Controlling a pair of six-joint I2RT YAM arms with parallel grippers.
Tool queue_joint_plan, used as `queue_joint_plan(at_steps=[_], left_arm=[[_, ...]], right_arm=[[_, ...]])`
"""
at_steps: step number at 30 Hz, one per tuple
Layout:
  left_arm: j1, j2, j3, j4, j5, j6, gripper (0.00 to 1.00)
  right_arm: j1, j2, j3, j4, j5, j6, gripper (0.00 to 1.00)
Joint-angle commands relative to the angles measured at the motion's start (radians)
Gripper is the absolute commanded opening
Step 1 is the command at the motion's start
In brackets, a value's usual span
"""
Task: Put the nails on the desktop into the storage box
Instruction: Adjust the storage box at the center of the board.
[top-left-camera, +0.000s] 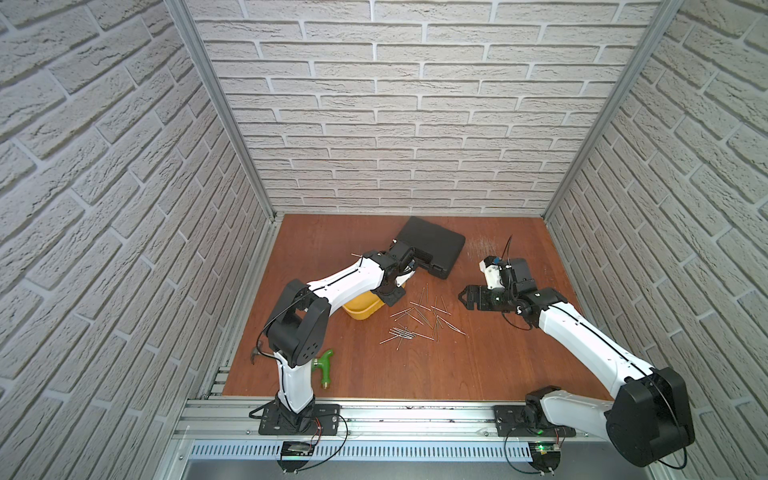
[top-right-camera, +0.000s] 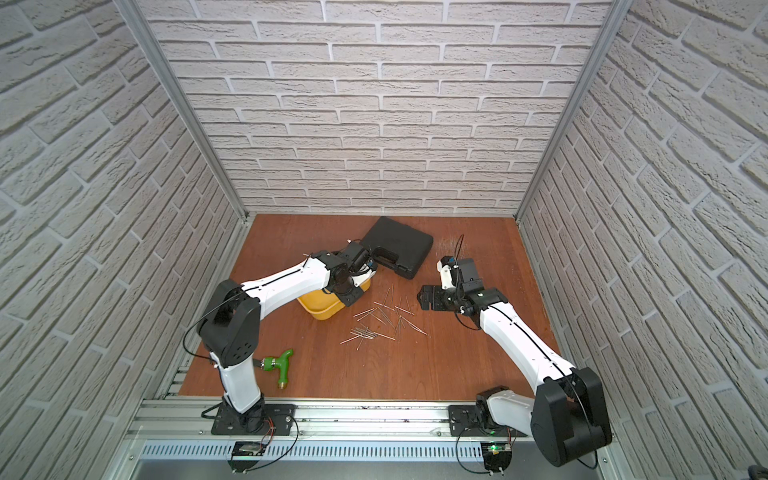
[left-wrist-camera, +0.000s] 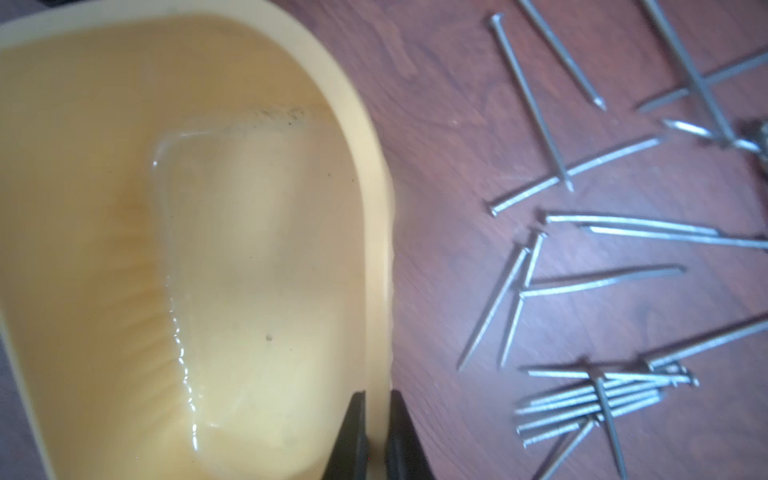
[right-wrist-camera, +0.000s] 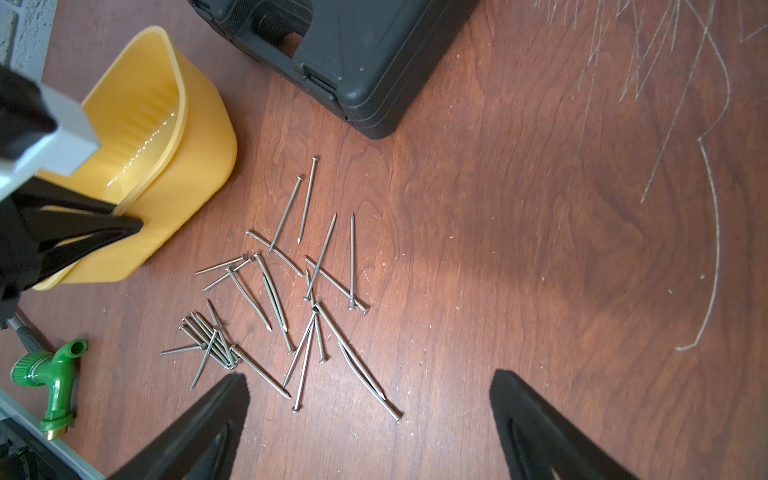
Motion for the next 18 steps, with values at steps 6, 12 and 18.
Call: queue_joint_plan(at_steps=[6, 12, 18], left_arm=[[-0.021, -0.134, -0.124, 0.07, -0.04, 0.116, 0.0], [-0.061, -0.067, -0.107, 0.105, -0.09, 0.205, 0.0], [-0.069, -0.012, -0.094, 0.139, -0.095, 0.274, 0.0]], right_arm=[[0.008, -0.02, -0.03, 0.053, -0.02, 0.041, 0.96], [0.013, -0.035, -0.033, 0.045, -0.017, 0.053, 0.95], [0.017, -0.047, -0.059, 0.034, -0.02, 0.076, 0.95]])
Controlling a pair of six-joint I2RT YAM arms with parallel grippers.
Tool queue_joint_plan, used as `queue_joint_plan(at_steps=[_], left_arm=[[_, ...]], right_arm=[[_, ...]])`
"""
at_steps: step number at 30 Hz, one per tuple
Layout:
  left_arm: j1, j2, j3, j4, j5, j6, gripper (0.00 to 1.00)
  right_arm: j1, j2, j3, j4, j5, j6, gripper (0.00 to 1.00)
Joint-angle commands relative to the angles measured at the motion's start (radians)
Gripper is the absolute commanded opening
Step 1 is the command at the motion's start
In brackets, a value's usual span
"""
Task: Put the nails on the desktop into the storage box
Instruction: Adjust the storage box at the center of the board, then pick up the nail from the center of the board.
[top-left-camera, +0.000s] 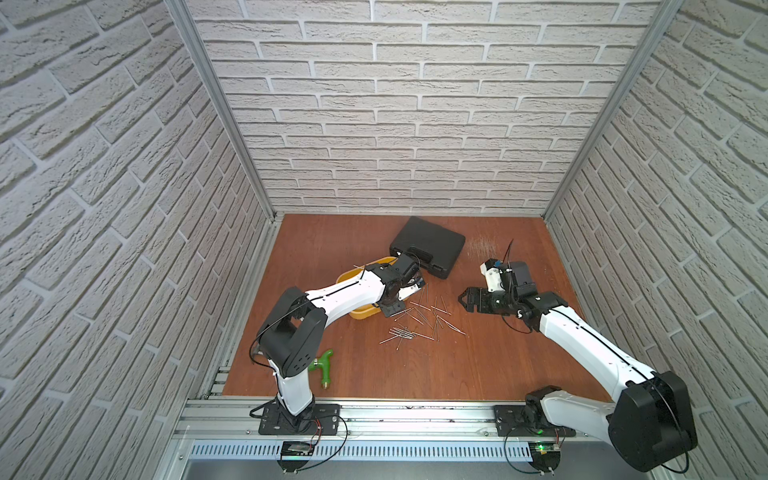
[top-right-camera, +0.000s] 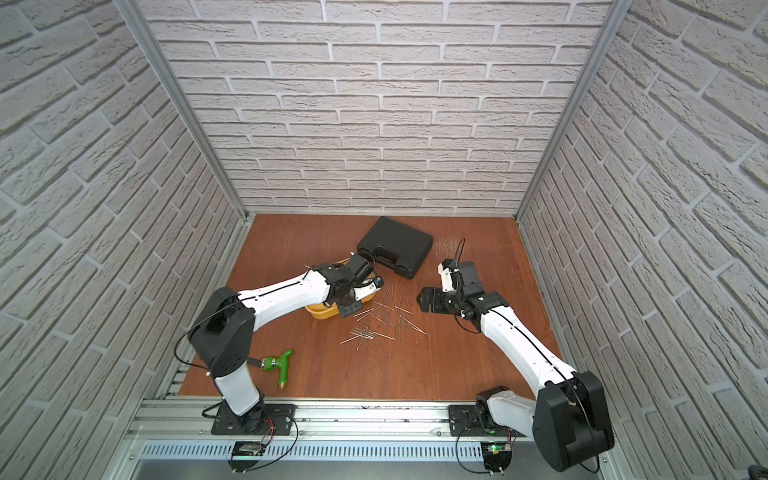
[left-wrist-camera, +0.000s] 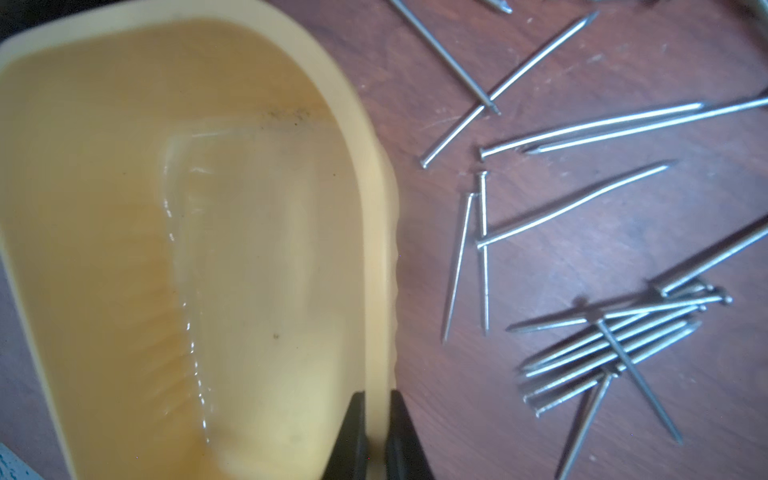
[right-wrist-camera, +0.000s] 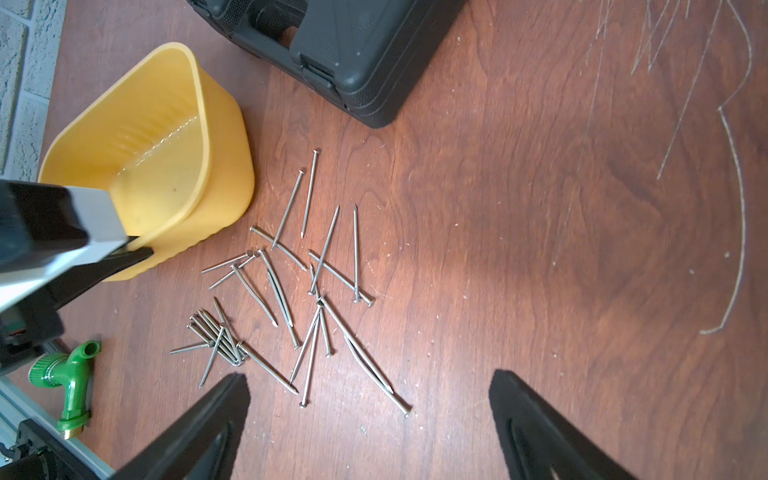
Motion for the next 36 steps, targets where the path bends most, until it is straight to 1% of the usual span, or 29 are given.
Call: queue_joint_plan(at_steps=[1, 5, 7, 8, 9, 10, 13, 15, 18, 23, 25, 27, 28, 33, 34, 36], left_arm=[[-0.002, 0.022, 0.018, 0.044, -0.021, 0.069, 0.0], [0.001, 0.025, 0.019, 0.056, -0.014, 0.075, 0.0], [0.001, 0.025, 0.019, 0.054, -0.01, 0.07, 0.16], [0.0, 0.022, 0.018, 0.054, -0.007, 0.065, 0.21], [-0.002, 0.014, 0.013, 0.055, -0.004, 0.057, 0.31], [-0.001, 0.006, 0.012, 0.055, -0.004, 0.048, 0.39], [0.001, -0.026, 0.0, 0.059, 0.002, 0.019, 0.51], [-0.002, -0.055, -0.011, 0.068, 0.007, -0.001, 0.55], [0.001, -0.103, -0.022, 0.068, 0.017, -0.043, 0.6], [0.008, -0.231, -0.059, 0.088, 0.022, -0.15, 0.66], [0.018, -0.296, -0.08, 0.1, 0.028, -0.219, 0.68], [0.033, -0.356, -0.111, 0.122, 0.041, -0.304, 0.74], [0.042, -0.389, -0.133, 0.136, 0.056, -0.356, 0.76], [0.073, -0.51, -0.242, 0.198, 0.129, -0.588, 0.79], [0.082, -0.527, -0.265, 0.205, 0.147, -0.631, 0.81], [0.103, -0.561, -0.303, 0.216, 0.189, -0.692, 0.83]], right_arm=[[0.011, -0.019, -0.019, 0.011, -0.007, 0.025, 0.95], [0.015, -0.013, -0.025, -0.016, -0.005, 0.029, 0.95], [0.018, -0.005, -0.023, -0.033, -0.006, 0.03, 0.93], [0.021, -0.001, -0.02, -0.044, -0.006, 0.03, 0.93], [0.024, 0.007, -0.016, -0.058, -0.003, 0.027, 0.92], [0.029, 0.015, -0.008, -0.075, 0.004, 0.022, 0.92], [0.044, 0.052, 0.025, -0.132, 0.022, 0.004, 0.89], [0.054, 0.085, 0.048, -0.161, 0.025, -0.012, 0.86], [0.074, 0.152, 0.1, -0.209, 0.034, -0.038, 0.78], [0.112, 0.274, 0.2, -0.279, 0.078, -0.081, 0.67], [0.125, 0.318, 0.238, -0.288, 0.1, -0.093, 0.64], [0.136, 0.359, 0.273, -0.295, 0.118, -0.102, 0.63], [0.141, 0.382, 0.291, -0.299, 0.124, -0.108, 0.61], [0.158, 0.489, 0.386, -0.306, 0.158, -0.131, 0.57], [0.161, 0.515, 0.405, -0.309, 0.165, -0.135, 0.57], [0.163, 0.558, 0.439, -0.314, 0.178, -0.142, 0.56]])
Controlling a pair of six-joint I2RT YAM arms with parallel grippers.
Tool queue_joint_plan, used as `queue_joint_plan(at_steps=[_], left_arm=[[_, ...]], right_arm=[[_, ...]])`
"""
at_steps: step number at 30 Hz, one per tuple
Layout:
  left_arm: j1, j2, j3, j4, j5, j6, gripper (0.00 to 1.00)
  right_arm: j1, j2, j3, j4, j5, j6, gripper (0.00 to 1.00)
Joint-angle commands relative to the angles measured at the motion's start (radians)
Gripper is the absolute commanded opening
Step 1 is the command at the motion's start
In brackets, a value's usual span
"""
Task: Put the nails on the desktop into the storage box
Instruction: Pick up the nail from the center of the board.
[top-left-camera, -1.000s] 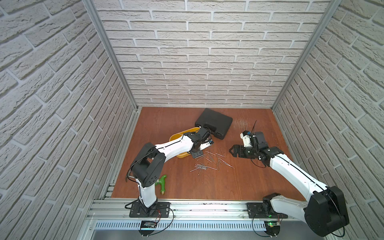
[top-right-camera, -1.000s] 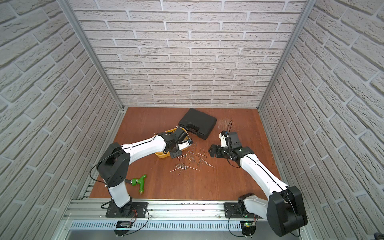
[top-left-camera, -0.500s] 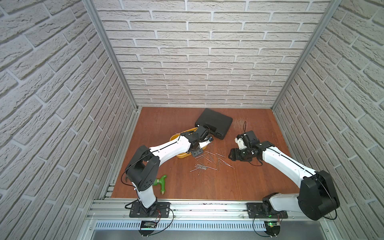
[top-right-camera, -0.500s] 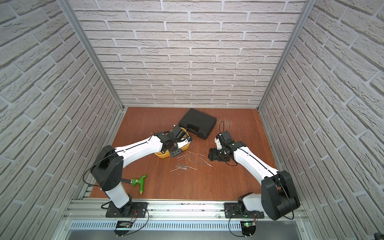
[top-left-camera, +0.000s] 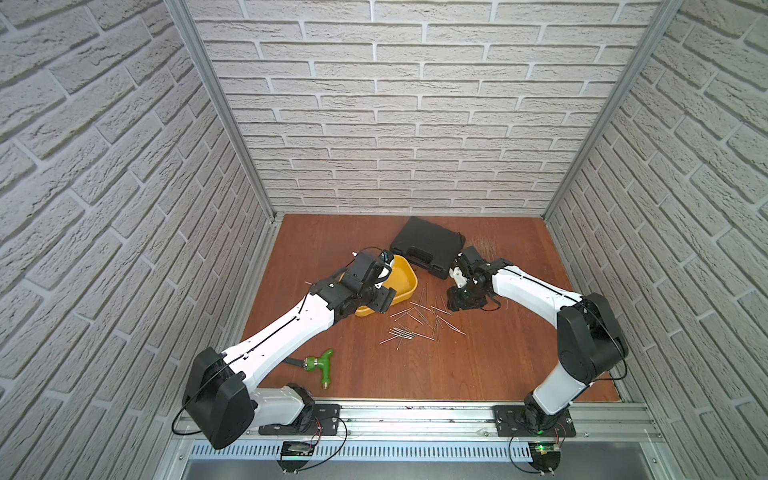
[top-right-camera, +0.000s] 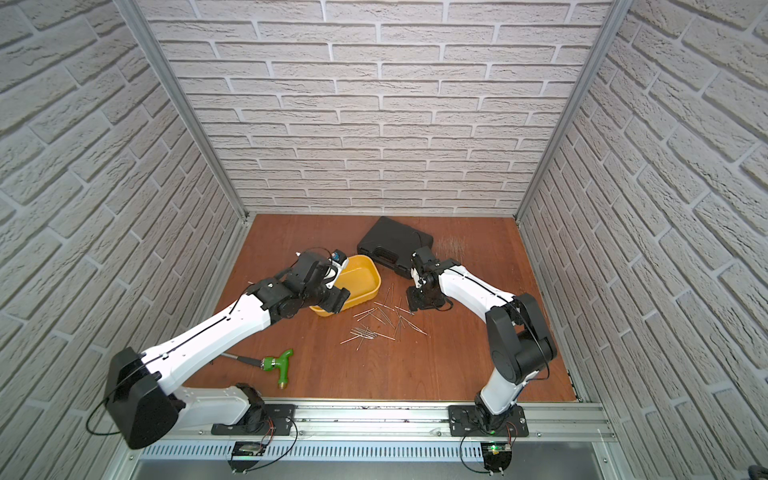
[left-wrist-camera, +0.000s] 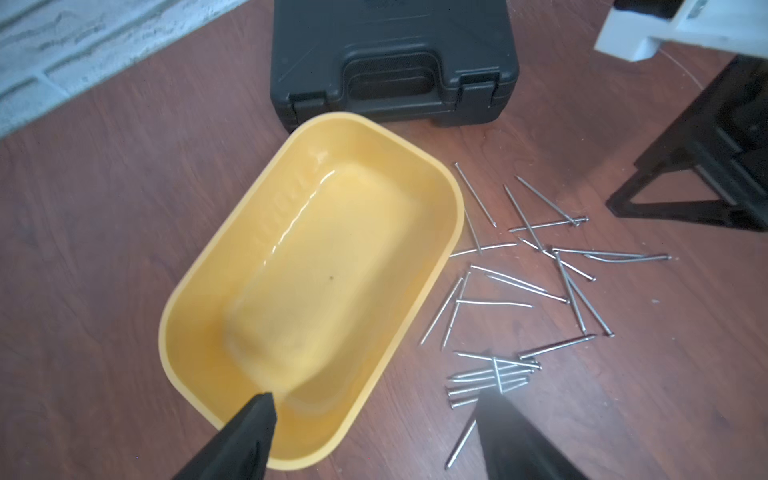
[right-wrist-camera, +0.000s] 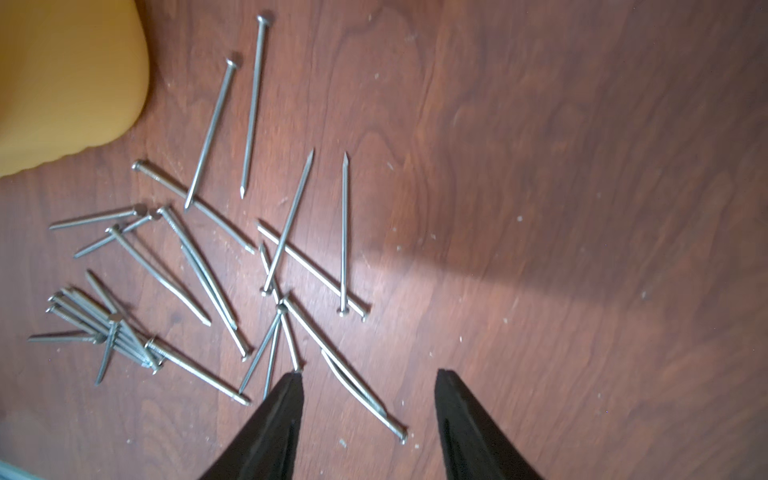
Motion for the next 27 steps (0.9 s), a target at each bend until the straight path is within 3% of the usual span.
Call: queue_joint_plan(at_steps=[1, 7, 17, 27], left_arm=[[0.03, -0.054, -0.061, 0.062, 0.097, -0.187, 0.83], [0.059, -0.136, -0.114, 0.053, 0.133, -0.223, 0.87], [0.066, -0.143, -0.152, 0.071, 0.166, -0.235, 0.98], [0.07, -0.14, -0.161, 0.063, 0.17, -0.231, 0.98]], right_arm=[[0.013, 0.05, 0.054, -0.02, 0.042, -0.031, 0.55], [0.029, 0.138, 0.117, -0.024, 0.07, -0.039, 0.5], [0.051, 0.197, 0.135, -0.025, 0.094, -0.04, 0.42], [0.066, 0.223, 0.133, -0.013, 0.1, -0.041, 0.39]])
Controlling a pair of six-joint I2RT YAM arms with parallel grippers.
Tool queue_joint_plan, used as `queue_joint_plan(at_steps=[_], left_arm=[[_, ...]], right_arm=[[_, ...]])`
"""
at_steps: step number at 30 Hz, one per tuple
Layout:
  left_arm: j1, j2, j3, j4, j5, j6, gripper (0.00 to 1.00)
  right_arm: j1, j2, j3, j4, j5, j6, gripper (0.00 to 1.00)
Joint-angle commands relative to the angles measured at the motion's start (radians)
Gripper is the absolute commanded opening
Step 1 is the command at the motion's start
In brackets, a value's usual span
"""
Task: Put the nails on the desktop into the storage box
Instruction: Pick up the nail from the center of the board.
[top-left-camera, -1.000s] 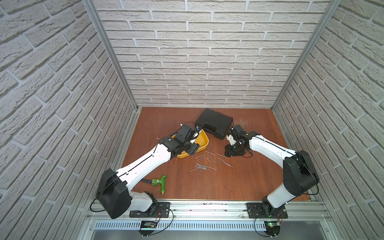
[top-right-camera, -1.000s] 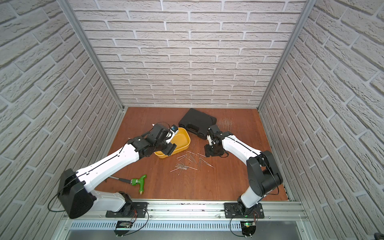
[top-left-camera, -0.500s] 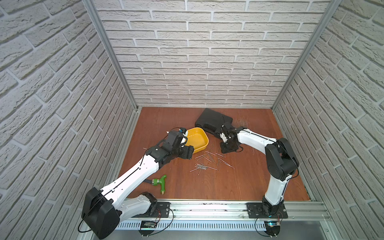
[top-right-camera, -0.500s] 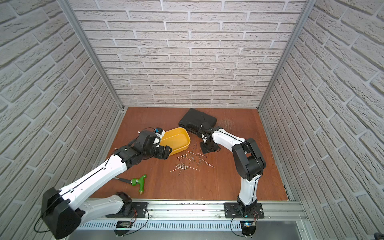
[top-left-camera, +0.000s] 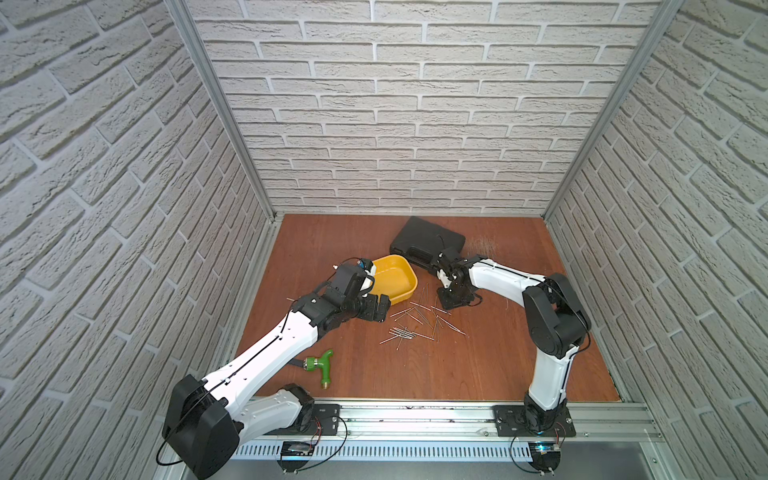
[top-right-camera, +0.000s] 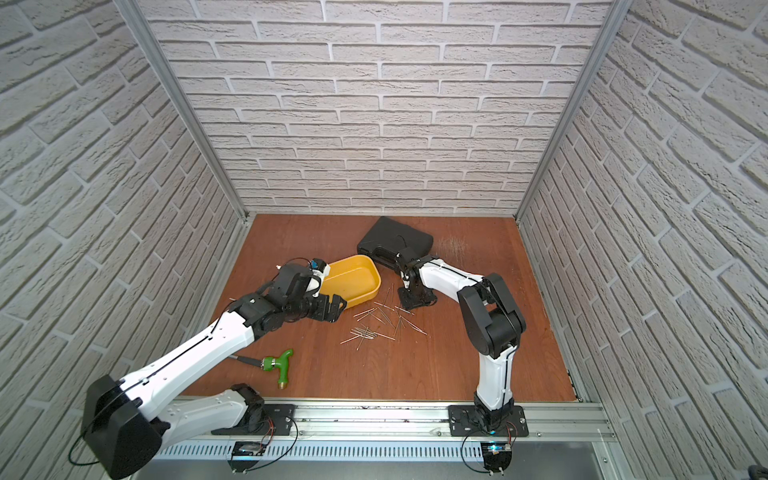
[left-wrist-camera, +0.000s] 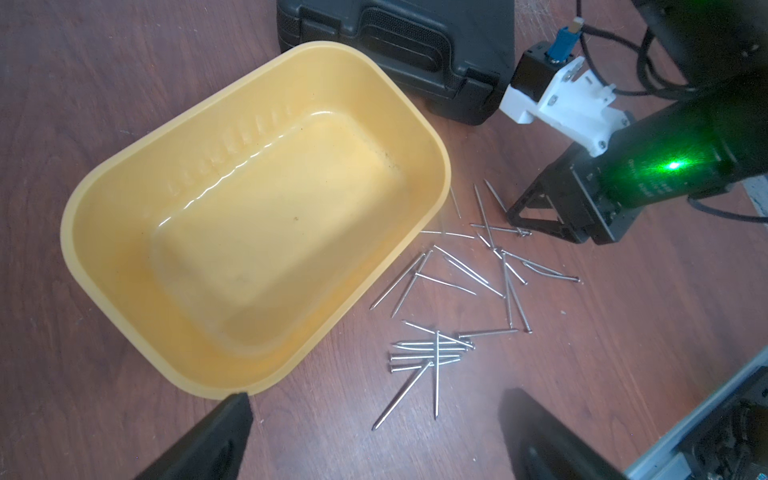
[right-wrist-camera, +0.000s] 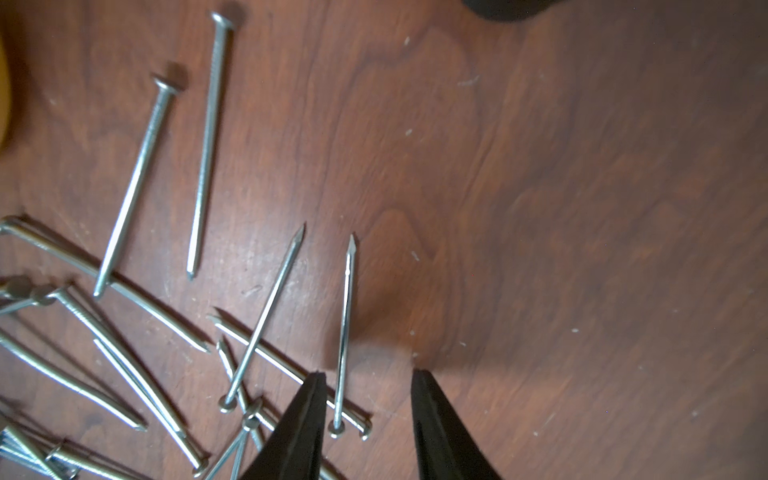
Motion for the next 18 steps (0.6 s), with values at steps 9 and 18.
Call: queue_joint_plan(at_steps=[9, 18], left_arm=[[0.015, -0.003, -0.022, 0.028, 0.015, -0.003, 0.98], [0.027, 0.023, -0.007, 0.029, 0.045, -0.001, 0.98]], right_arm=[[0.024, 0.036, 0.004, 0.01, 0.02, 0.005, 0.34], [0.024, 0.025, -0.026, 0.03, 0.034, 0.005, 0.09]])
